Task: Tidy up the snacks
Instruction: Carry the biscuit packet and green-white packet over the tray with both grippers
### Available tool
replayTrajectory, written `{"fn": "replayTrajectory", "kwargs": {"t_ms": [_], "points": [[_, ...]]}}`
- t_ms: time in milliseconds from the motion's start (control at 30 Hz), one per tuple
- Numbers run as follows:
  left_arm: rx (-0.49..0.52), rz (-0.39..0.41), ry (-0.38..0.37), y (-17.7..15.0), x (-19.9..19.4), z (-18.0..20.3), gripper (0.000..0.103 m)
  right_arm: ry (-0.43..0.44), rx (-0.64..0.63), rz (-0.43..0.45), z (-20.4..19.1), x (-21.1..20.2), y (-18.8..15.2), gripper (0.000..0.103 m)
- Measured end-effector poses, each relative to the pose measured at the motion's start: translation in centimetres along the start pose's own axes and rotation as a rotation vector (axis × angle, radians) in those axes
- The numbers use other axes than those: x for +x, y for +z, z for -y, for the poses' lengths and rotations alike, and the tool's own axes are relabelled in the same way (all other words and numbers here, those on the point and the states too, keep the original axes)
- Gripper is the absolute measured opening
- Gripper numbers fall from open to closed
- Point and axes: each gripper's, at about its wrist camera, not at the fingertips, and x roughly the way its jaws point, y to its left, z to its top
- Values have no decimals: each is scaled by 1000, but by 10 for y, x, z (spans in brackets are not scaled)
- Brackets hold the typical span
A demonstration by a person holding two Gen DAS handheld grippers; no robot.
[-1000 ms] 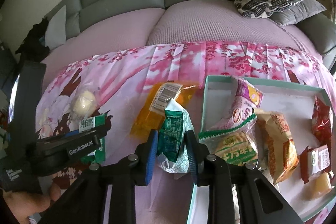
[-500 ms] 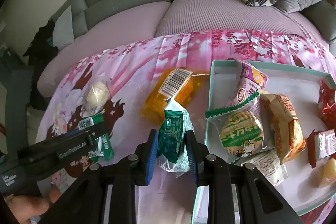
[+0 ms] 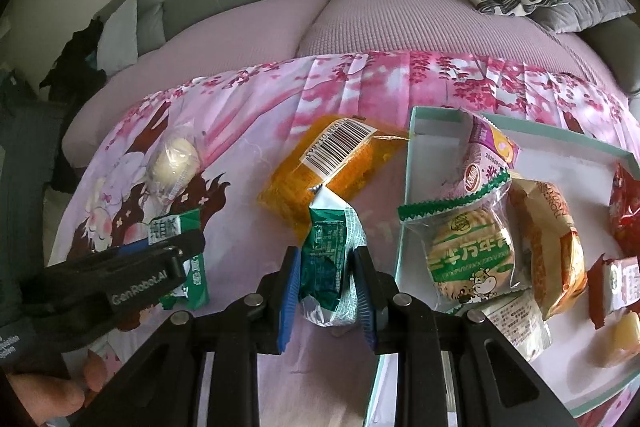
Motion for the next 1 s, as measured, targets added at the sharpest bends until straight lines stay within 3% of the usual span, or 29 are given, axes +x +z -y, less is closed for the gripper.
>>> {"fn": "replayTrajectory", "kwargs": {"t_ms": [533,767,1000], "points": [[38,140,-36,9,-53,13,41,66,48,96,10,-44,6,28],[99,211,-94,9,-84,40,41,26,131,192,45,-84,8,28],[214,222,-160,-3,-95,90,41,-54,230,234,97,-109,2,28]]}}
